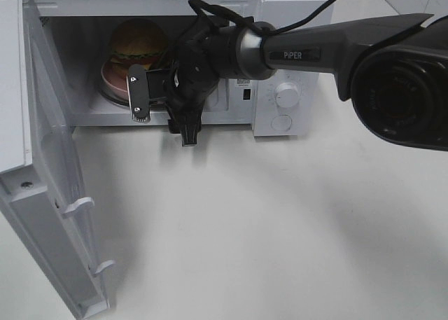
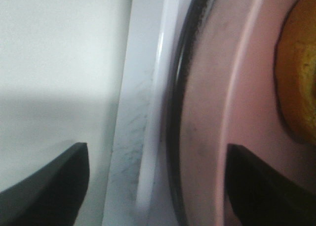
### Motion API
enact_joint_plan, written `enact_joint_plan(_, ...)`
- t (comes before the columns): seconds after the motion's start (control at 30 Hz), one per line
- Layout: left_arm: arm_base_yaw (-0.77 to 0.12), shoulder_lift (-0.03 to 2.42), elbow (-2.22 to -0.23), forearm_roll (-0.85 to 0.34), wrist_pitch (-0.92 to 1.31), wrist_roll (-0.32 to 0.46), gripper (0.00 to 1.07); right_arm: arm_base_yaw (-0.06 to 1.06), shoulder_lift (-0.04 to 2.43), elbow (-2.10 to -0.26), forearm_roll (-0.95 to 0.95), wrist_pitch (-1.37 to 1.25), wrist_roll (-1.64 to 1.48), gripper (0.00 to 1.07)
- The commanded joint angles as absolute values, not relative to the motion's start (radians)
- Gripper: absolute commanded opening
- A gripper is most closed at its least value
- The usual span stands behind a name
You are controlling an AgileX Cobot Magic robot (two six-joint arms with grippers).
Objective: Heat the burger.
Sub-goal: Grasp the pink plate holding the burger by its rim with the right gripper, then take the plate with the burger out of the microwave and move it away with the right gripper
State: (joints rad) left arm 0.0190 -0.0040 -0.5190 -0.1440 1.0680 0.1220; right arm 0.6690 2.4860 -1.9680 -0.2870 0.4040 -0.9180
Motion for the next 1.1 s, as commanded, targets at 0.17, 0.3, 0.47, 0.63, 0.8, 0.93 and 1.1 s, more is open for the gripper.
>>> enact_joint_plan(0.17,0.021,-0.012,-0.516,-0.148,1.072,0.124,1.00,0.666,2.490,-1.974,-0.274,0.428,-0.922,0.27)
enact_joint_plan(0.3,0.021,-0.012,-0.516,-0.148,1.072,0.124,1.00,0.669,2.472,-1.974,-0.274,0.462,-0.923,0.00)
enact_joint_plan(0.47,0.021,-0.012,-0.516,-0.148,1.072,0.124,1.00,0.669,2.454,-1.974,-0.273,0.486,-0.929,0.00)
enact_joint_plan(0.63,0.021,-0.012,-0.516,-0.148,1.072,0.124,1.00,0.669,2.432,-1.971,-0.270,0.522,-0.950,0.00)
enact_joint_plan(0.8,0.021,-0.012,-0.516,-0.148,1.072,0.124,1.00,0.672,2.393,-1.918,-0.271,0.500,-0.958,0.00)
enact_joint_plan(0.93,0.021,-0.012,-0.516,-0.148,1.072,0.124,1.00,0.676,2.350,-1.842,-0.271,0.473,-1.035,0.00)
enact_joint_plan(1.1,0.021,-0.012,-0.516,-0.148,1.072,0.124,1.00,0.682,2.303,-1.765,-0.270,0.394,-1.077,0.00)
